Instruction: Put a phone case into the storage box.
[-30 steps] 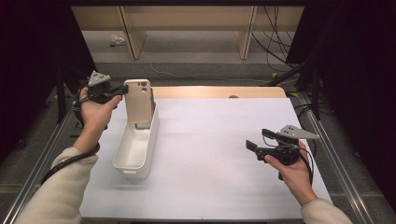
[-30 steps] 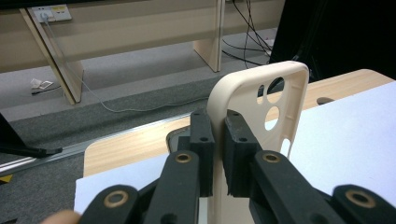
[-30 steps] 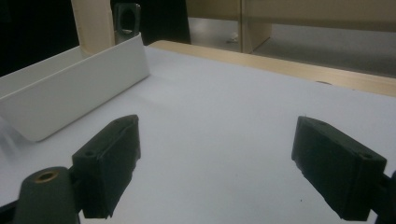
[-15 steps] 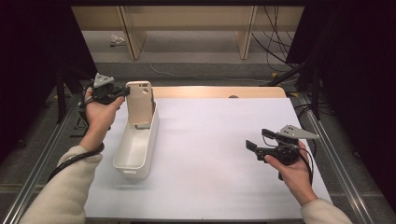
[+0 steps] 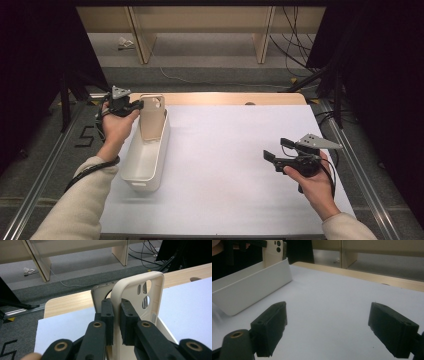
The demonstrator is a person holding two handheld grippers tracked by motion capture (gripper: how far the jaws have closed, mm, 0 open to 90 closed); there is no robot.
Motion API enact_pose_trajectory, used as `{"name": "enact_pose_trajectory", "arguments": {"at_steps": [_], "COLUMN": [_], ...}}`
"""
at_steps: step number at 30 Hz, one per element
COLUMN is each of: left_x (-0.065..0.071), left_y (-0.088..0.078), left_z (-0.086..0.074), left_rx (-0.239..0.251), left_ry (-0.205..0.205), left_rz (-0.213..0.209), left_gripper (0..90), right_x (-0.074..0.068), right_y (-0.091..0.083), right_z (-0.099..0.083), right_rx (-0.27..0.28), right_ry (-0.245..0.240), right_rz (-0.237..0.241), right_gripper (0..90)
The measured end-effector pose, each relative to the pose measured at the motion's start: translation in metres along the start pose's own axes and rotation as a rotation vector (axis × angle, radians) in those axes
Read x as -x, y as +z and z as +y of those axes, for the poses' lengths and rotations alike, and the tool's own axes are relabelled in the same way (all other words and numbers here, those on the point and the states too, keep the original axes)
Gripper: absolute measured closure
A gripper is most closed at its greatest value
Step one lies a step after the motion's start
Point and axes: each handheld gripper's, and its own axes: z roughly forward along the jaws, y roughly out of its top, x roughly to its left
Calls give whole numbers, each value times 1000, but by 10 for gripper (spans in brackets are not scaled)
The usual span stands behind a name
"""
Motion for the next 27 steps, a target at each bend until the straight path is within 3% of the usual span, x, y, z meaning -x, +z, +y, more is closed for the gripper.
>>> {"name": "enact_pose_trajectory", "arguments": {"at_steps": [4,7,16,20,24,27], "left_x": [-1,-1,-2,1,10,21], "left_y": [2,3,-4,-18,-40,-58], "left_z": [0,-1,0,4,3,-3], "left_rx": [-14,-14,1,15,46,54], "left_ry": [24,19,13,2,-2,28], "left_rz": [27,45,44,26,-29,-79], "left_gripper": [785,700,475,307,174,128], "right_x": [0,0,0,0,0,0], "right_y": [0,0,0,0,0,0], "right_z": [0,0,0,0,0,0], "right_rx": [0,1,0,0,0,1], "right_ry": [0,2,2,4,3,2], "right_rz": [0,0,0,-1,-3,-3], "right_gripper": [164,164,164,164,164,164]}}
